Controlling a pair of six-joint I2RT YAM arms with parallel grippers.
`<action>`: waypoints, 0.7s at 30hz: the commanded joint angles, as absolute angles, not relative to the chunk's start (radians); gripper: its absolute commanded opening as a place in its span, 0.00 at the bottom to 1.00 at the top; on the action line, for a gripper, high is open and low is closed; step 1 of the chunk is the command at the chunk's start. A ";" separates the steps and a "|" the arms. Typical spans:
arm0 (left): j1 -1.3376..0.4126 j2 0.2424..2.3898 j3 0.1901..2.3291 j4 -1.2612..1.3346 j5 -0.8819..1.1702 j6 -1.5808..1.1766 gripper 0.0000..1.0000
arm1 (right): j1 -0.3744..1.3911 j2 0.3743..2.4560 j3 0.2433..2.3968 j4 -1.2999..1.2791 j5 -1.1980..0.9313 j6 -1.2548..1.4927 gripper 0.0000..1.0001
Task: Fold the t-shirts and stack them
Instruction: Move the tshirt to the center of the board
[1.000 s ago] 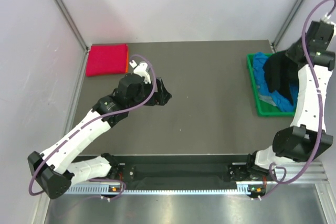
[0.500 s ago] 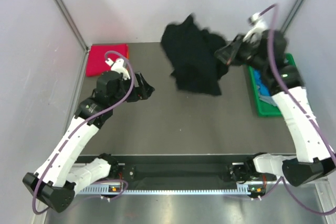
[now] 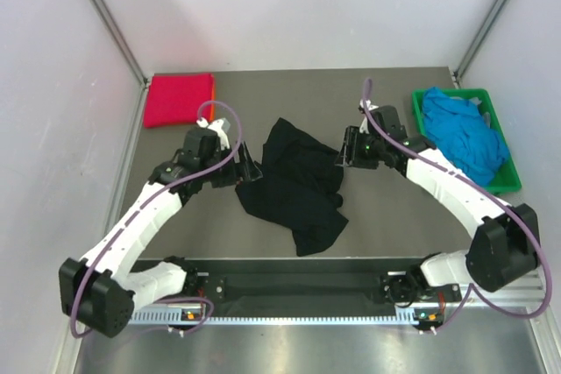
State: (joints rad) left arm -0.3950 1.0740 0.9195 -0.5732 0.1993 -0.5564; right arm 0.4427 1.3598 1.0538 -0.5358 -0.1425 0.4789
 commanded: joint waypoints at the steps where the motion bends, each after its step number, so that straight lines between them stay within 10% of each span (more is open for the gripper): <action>1: -0.394 1.144 0.897 -0.468 0.288 -0.592 0.78 | 0.451 1.322 1.017 -0.460 -0.124 0.446 0.49; 21: -0.423 1.531 0.795 -0.265 0.245 -0.686 0.61 | 0.482 1.385 0.782 -0.253 -0.161 0.499 0.46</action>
State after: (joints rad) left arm -0.4213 1.4925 0.7944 -0.3500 0.2699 -0.6666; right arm 0.4706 1.4021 0.7513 -0.3141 -0.2241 0.4877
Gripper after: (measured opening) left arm 0.642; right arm 0.466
